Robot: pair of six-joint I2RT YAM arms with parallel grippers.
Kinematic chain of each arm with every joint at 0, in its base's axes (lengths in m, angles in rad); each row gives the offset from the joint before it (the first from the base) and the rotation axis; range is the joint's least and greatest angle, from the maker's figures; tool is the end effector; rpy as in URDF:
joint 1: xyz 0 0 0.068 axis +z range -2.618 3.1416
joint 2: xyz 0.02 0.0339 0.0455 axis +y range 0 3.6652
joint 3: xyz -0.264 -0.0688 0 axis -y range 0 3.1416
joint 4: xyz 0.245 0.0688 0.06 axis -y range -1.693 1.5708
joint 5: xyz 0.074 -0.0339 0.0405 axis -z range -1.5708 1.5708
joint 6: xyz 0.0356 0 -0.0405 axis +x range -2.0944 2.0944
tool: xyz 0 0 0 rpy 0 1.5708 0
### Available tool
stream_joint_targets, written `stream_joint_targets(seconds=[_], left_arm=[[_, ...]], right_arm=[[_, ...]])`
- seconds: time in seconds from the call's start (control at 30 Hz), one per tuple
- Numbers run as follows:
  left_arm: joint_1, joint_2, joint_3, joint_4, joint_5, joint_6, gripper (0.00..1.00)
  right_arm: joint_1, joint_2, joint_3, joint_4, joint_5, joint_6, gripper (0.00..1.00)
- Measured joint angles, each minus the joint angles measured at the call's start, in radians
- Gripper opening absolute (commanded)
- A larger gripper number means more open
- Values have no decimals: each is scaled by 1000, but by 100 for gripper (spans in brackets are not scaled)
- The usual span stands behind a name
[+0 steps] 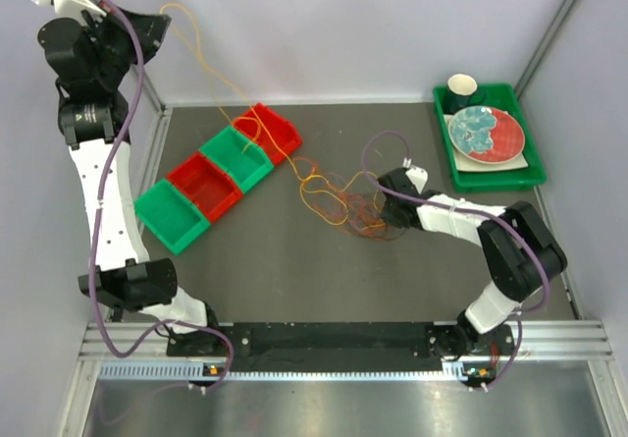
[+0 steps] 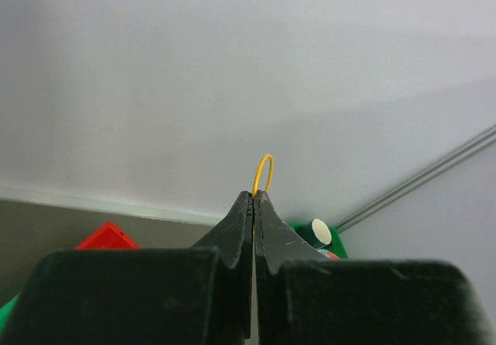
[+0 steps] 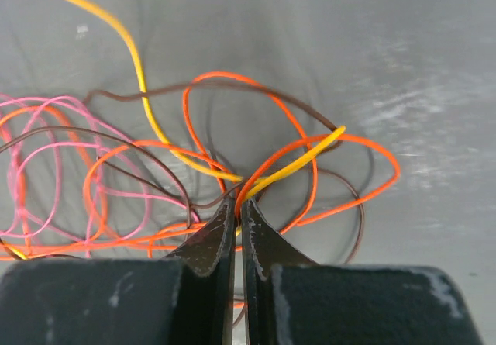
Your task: Untangle the cables
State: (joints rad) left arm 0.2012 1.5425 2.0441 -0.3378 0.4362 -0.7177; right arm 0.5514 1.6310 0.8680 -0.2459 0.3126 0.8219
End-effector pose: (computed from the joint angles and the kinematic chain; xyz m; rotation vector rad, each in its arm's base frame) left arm 0.3002 0.0459 0.5651 -0.2963 1.4328 -0.7295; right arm 0.2714 0.1541 0.1598 0.4517 2.4727 0.1534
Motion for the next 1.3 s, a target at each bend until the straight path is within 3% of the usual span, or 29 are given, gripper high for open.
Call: stream_joint_targets(seconds=[0.17, 0.33, 0.37, 0.43, 0.47, 0.57, 0.67, 0.87, 1.2, 1.3], left_arm=[[18, 37, -33, 65, 47, -70, 0], [14, 21, -207, 118, 107, -115, 0], [13, 15, -242, 116, 115, -117, 0], [6, -3, -310, 121, 128, -118, 0], [1, -17, -344, 119, 131, -118, 0], [-18, -60, -412, 115, 146, -118, 0], [-55, -103, -437, 114, 151, -117, 0], [-167, -140, -426, 100, 139, -81, 0], [-192, -143, -377, 44, 116, -42, 0], [-192, -146, -376, 36, 116, -39, 0]], right_arm=[[-24, -24, -32, 19, 6, -14, 0], [-24, -50, -32, 15, -1, -45, 0], [-24, -66, -32, 14, -9, -55, 14], [-21, -103, -26, 11, -31, -74, 28], [-16, -119, -15, 3, -36, -87, 48], [13, -154, 18, -6, -42, -123, 68], [74, -182, 57, -13, -45, -176, 82], [148, -166, 176, -10, -72, -253, 82], [151, 252, 619, -27, -194, -336, 76], [151, 370, 731, -59, -227, -352, 67]])
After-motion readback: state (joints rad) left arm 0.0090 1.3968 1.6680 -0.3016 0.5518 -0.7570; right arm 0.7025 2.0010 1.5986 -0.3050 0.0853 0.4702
